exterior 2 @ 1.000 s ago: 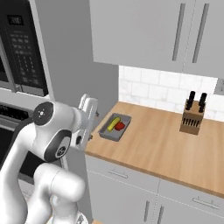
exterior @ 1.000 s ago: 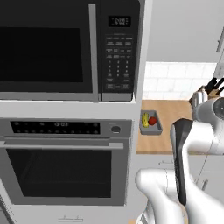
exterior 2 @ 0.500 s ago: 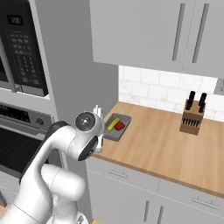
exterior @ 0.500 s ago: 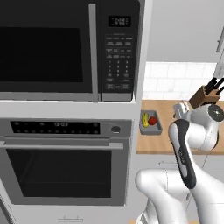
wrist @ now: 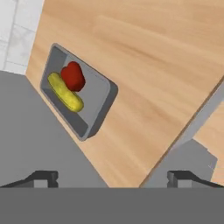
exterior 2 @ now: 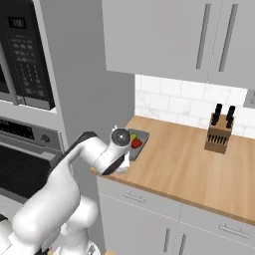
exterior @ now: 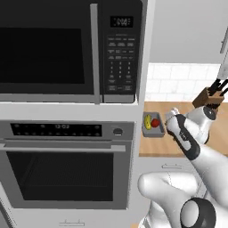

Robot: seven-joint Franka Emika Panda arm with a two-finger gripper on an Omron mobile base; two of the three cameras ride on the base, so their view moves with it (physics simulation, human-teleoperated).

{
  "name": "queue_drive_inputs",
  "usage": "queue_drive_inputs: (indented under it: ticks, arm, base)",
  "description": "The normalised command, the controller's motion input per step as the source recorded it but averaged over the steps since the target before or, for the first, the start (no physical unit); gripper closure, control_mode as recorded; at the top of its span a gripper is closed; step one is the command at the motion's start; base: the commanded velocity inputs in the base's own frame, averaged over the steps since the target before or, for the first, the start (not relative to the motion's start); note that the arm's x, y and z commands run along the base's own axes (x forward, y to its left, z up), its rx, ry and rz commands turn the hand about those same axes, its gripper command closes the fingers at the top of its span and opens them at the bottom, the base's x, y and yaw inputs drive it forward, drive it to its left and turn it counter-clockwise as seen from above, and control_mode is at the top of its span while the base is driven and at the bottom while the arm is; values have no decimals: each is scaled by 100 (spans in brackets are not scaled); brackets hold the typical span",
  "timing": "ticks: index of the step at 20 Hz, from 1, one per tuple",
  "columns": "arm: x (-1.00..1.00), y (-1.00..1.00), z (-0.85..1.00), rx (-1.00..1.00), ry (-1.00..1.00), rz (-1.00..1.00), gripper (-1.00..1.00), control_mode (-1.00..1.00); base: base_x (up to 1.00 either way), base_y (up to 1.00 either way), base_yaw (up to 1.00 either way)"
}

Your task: Take the meat container that has the shrimp and place it on the second highest rack of the freezer. Then take the vegetable container that has the bell pepper and cucumber and place it on the highest rack of the freezer.

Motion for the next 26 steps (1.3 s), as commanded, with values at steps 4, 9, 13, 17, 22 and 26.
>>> queue_drive_inputs:
  ticks: [4, 9, 13, 17, 22, 26]
  arm:
    - [53, 0, -10, 0, 14, 4, -100, -100]
    - [19, -10, -40, 0, 3, 0, -100, -100]
    - [11, -6, -49, 0, 2, 0, -100, -100]
    - [17, 0, -44, 0, 5, 0, -100, -100]
    - [27, 0, -34, 0, 8, 0, -100, -100]
    - [34, 0, -17, 0, 12, 0, -100, -100]
  base:
    - [0, 0, 0]
    - [0, 0, 0]
    - [0, 0, 0]
    - [0, 0, 0]
    - [0, 0, 0]
    - [0, 0, 0]
